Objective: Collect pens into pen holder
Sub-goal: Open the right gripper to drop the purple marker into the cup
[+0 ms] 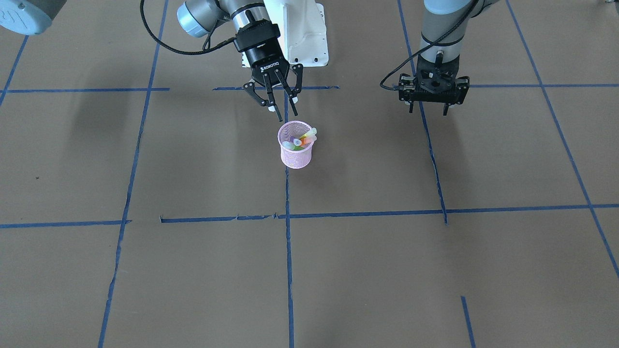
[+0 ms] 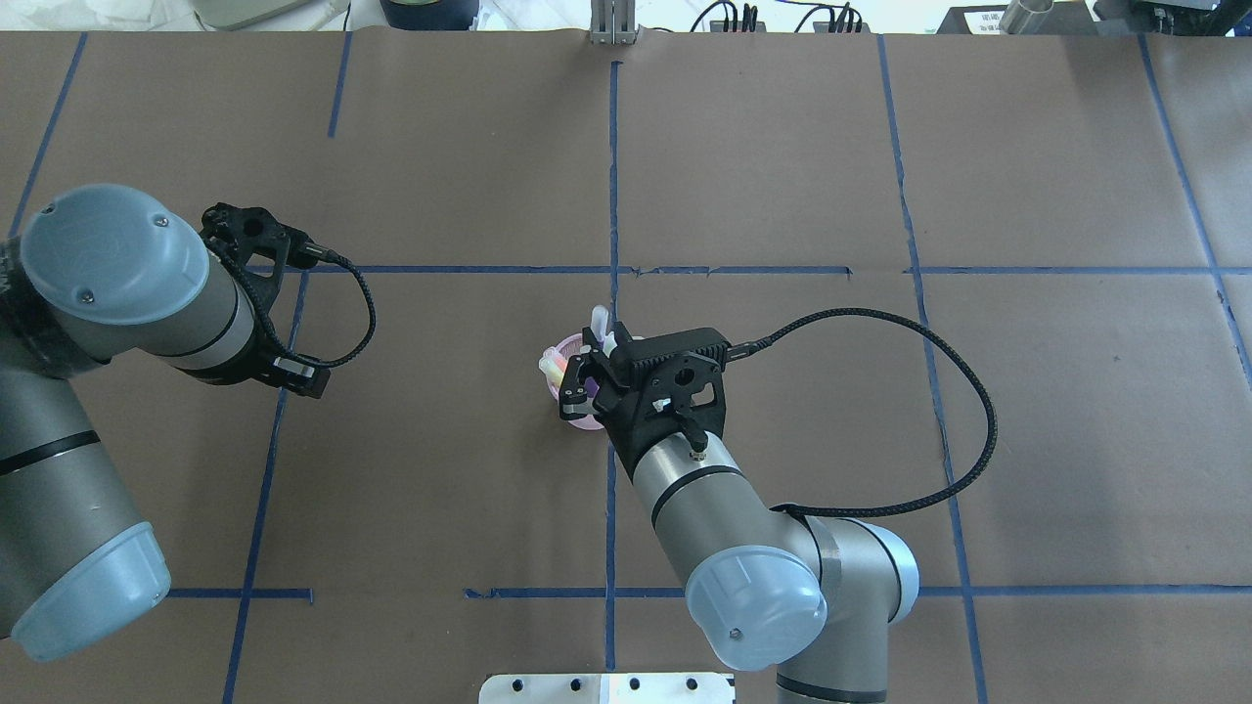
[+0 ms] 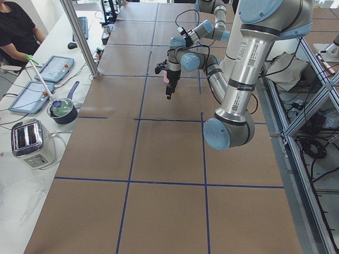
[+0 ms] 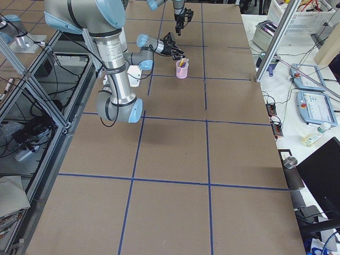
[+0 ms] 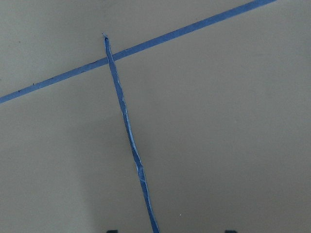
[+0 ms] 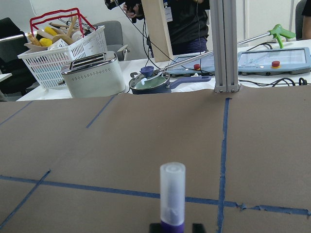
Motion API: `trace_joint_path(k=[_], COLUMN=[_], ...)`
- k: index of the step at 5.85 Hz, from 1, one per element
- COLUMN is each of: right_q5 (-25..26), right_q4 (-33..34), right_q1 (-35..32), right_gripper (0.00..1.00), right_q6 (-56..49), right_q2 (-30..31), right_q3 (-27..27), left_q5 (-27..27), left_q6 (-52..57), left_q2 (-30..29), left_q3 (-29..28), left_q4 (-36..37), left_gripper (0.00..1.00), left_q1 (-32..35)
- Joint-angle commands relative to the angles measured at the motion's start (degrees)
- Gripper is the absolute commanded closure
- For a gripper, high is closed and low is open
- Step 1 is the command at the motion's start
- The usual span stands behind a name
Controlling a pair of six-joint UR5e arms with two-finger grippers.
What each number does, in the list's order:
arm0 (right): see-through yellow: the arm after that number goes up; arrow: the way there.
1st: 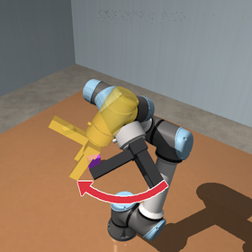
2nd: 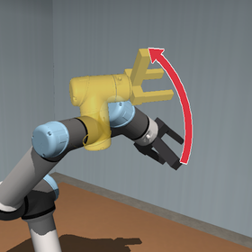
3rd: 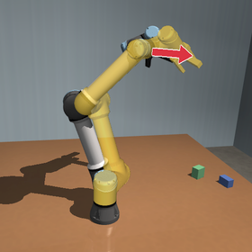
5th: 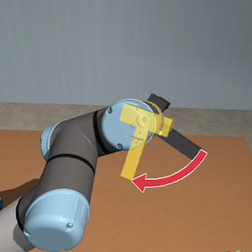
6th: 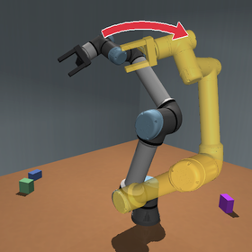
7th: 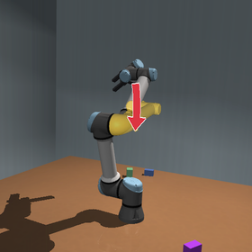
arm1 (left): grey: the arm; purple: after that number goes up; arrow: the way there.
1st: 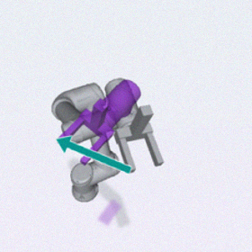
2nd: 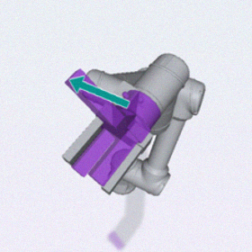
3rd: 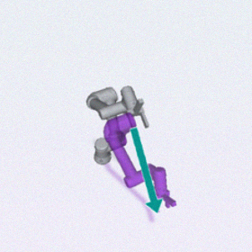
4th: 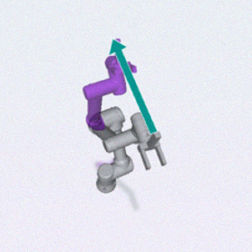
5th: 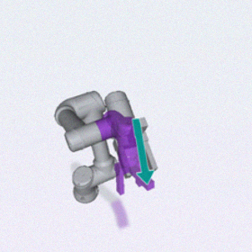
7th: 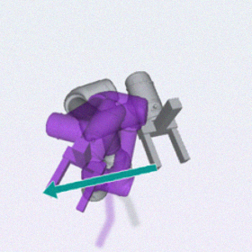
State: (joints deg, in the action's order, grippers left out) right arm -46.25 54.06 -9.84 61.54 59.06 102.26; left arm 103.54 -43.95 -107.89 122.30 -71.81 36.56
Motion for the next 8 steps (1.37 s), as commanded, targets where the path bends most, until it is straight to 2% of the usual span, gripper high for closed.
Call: trace_joint_path(k=[1, 2, 3, 4, 5, 6, 7, 8], right_q5=[-0.50, -4.16, -13.42, -25.09, -42.87, -57.05, -66.33, -75.30], right_q4=[-0.18, -0.18, -0.18, -0.18, -0.01, 0.17, 0.52, 0.70], right_q1=[-0.09, -1.05, -4.45, -9.97, -19.25, -27.78, -35.44, -43.69], right_gripper=[0.19, 0.16, 0.13, 0.12, 0.12, 0.07, 0.05, 0.02], right_q6=[-0.01, 0.16, 0.51, 0.25, -0.01, -0.62, -6.46, -14.00], right_q2=[-0.17, 1.22, 6.19, 10.76, 12.99, 16.92, 21.57, 26.23], right_q3=[0.47, 3.09, 4.60, 4.52, 4.61, 4.35, 3.74, 2.95], left_q5=[0.00, 0.00, 0.09, 3.83, 9.52, 15.67, 19.21, 20.64], left_q6=[0.00, 1.04, 8.80, 14.79, 20.94, 24.57, 25.57, 32.10], left_q2=[0.04, 0.57, 0.92, 3.10, 5.30, 7.23, 9.51, 12.15], left_q3=[0.05, 0.05, -0.04, -0.39, -0.48, -0.57, -1.26, -1.79], left_q4=[-0.08, -0.08, 0.27, 0.27, 0.36, 0.36, 0.27, 0.36], left_gripper=[0.19, 0.19, 0.19, 0.19, 0.19, 0.13, 0.11, 0.11], left_q1=[0.00, 0.17, 1.83, 4.63, 10.40, 16.29, 22.35, 27.11])
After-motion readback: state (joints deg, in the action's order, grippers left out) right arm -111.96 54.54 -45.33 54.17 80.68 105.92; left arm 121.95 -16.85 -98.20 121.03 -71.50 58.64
